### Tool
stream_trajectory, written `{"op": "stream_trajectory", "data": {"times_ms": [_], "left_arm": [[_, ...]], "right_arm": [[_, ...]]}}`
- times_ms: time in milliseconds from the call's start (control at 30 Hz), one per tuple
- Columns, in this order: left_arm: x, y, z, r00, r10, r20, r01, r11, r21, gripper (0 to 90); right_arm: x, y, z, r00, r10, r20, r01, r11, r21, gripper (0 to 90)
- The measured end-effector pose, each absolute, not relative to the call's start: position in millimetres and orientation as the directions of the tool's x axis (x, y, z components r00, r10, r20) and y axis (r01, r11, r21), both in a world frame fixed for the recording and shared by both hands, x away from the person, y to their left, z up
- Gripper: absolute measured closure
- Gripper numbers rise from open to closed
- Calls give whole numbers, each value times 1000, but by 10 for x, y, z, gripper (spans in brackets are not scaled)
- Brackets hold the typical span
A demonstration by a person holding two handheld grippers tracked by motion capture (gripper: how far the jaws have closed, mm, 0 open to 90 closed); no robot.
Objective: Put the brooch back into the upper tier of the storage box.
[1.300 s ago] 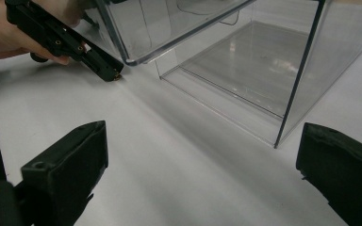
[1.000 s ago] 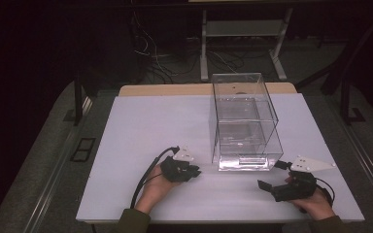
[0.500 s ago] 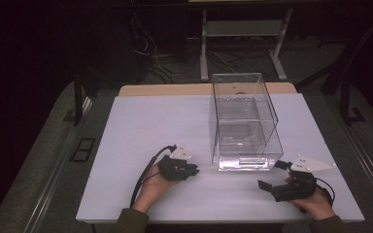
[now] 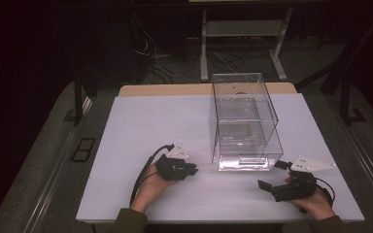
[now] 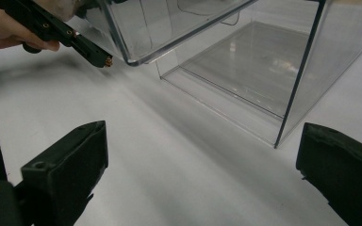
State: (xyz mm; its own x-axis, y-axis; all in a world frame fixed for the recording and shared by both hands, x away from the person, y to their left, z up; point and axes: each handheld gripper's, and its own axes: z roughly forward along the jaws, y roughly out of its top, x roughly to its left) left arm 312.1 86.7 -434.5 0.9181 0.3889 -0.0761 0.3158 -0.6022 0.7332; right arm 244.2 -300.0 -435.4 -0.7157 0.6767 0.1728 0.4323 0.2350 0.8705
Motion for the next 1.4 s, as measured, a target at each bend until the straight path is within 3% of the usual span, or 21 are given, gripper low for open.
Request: {"op": "stream_trajectory", "data": {"times_ms": [1400], "left_arm": [[3066,1094,-4048,924,359,-131,322,-546,773,788]], "right_arm": [[2518,-2987,-4418,-733,662,158,407,241,881,27]]}}
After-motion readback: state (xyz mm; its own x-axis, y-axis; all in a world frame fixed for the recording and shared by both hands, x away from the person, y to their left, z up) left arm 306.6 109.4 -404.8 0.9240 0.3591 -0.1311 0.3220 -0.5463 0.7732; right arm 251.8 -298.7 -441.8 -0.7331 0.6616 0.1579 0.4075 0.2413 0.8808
